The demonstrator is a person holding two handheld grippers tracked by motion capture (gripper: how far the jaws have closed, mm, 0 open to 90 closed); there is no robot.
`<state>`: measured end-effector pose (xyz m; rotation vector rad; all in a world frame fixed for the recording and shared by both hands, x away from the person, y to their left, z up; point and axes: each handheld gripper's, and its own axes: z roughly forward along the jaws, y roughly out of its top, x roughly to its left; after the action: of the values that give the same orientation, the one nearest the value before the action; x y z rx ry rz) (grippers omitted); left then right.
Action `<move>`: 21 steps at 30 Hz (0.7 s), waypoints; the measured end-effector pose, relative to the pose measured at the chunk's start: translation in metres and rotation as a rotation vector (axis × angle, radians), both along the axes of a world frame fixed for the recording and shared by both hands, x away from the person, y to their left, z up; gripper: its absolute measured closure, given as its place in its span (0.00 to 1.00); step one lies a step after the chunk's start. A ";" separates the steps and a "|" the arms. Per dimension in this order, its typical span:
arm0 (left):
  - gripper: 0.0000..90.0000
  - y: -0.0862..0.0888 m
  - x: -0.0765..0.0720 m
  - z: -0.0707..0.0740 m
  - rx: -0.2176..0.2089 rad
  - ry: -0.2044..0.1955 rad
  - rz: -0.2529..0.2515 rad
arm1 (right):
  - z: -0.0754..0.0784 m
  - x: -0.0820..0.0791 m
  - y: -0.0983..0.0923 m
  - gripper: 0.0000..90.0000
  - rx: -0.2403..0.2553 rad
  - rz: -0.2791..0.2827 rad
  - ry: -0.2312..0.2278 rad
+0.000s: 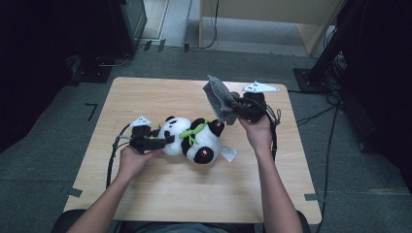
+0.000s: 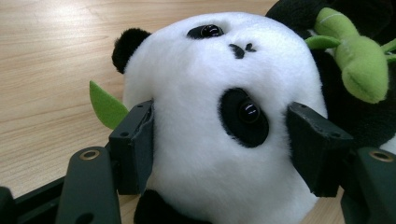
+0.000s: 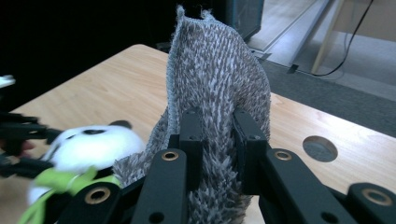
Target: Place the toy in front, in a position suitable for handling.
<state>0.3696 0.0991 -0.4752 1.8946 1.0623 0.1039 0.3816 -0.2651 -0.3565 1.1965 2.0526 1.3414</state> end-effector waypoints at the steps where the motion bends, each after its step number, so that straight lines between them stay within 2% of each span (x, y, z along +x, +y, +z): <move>1: 0.35 0.000 0.000 0.000 0.002 0.002 0.000 | 0.001 -0.004 -0.001 0.86 0.007 0.003 0.006; 3: 0.35 0.000 0.001 0.001 0.005 0.007 -0.001 | 0.002 -0.012 -0.003 0.86 0.003 0.014 0.019; 7: 0.35 -0.001 0.000 0.001 0.007 0.010 -0.002 | -0.002 -0.030 -0.005 0.86 -0.012 0.031 0.017; 9: 0.35 -0.001 0.000 0.001 0.006 0.007 -0.002 | -0.007 -0.037 -0.005 0.85 -0.006 0.045 0.022; 11: 0.35 0.000 0.001 0.001 0.004 0.007 -0.002 | -0.015 -0.041 -0.001 0.85 -0.027 0.062 0.038; 14: 0.35 -0.001 0.000 0.001 0.007 0.004 -0.003 | -0.034 -0.043 0.005 0.84 -0.059 0.098 0.087; 16: 0.35 -0.001 0.000 0.001 0.006 0.005 -0.002 | -0.045 -0.042 0.007 0.83 -0.054 0.114 0.092; 18: 0.35 -0.001 0.000 0.001 0.007 0.003 -0.002 | -0.054 -0.038 0.009 0.77 -0.041 0.121 0.120; 20: 0.35 -0.001 0.000 0.001 0.008 0.000 -0.001 | -0.063 -0.034 0.012 0.74 -0.050 0.126 0.151; 21: 0.35 -0.001 0.000 0.001 0.007 0.002 0.000 | -0.066 -0.033 0.013 0.71 -0.058 0.125 0.148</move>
<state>0.3698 0.0981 -0.4745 1.9012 1.0645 0.1065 0.3490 -0.2517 -0.4221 1.1918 2.2879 1.2728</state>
